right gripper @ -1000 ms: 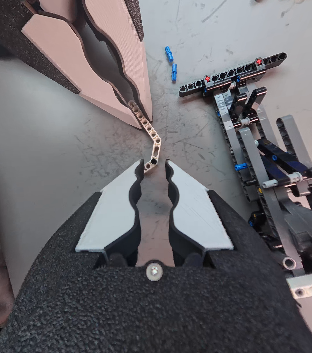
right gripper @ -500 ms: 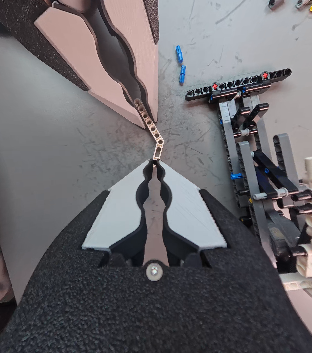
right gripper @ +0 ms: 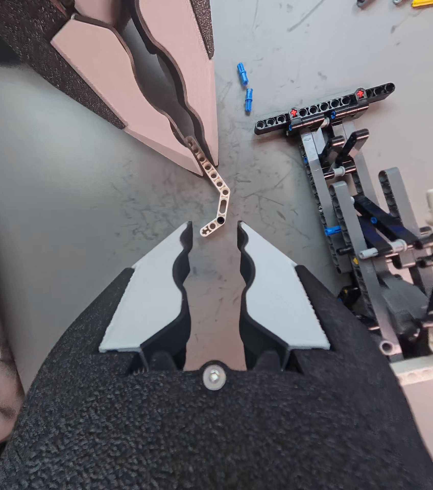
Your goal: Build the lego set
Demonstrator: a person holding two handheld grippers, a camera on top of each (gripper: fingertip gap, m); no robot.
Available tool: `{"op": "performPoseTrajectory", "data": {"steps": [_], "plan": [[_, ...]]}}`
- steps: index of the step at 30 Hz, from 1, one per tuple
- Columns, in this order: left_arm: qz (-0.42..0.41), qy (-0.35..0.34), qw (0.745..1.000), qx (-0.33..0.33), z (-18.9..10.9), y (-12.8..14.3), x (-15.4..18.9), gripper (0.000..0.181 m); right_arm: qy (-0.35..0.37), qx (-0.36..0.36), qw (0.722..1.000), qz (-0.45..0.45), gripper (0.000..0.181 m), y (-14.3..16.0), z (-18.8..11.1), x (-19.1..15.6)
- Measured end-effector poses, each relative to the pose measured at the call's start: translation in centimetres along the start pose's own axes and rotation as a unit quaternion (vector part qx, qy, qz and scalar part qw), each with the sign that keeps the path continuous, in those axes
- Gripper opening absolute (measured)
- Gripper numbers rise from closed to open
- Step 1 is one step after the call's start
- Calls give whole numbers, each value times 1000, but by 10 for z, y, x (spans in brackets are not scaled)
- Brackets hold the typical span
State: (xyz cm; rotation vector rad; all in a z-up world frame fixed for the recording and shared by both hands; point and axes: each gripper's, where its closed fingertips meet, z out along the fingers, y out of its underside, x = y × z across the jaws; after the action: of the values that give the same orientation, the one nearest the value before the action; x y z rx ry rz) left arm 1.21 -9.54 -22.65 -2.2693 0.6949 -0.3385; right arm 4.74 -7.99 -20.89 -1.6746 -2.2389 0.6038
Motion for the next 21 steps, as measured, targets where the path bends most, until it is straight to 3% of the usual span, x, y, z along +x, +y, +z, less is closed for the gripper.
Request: {"op": "performPoseTrajectory", "data": {"steps": [4,10,15,21], "plan": [[-10,16,1000,3,-1,0,1,7,30,35,999,20,39,5,7,-4],[-74,39,994,77,-30,-18,-22,27,36,70,997,27,16,9,14,-2],[-82,7,995,48,-42,8,-58,27,30,80,996,14,15,11,12,-2],[-23,-3,1000,17,-35,20,-63,22,9,107,994,7,23,10,8,-5]]}}
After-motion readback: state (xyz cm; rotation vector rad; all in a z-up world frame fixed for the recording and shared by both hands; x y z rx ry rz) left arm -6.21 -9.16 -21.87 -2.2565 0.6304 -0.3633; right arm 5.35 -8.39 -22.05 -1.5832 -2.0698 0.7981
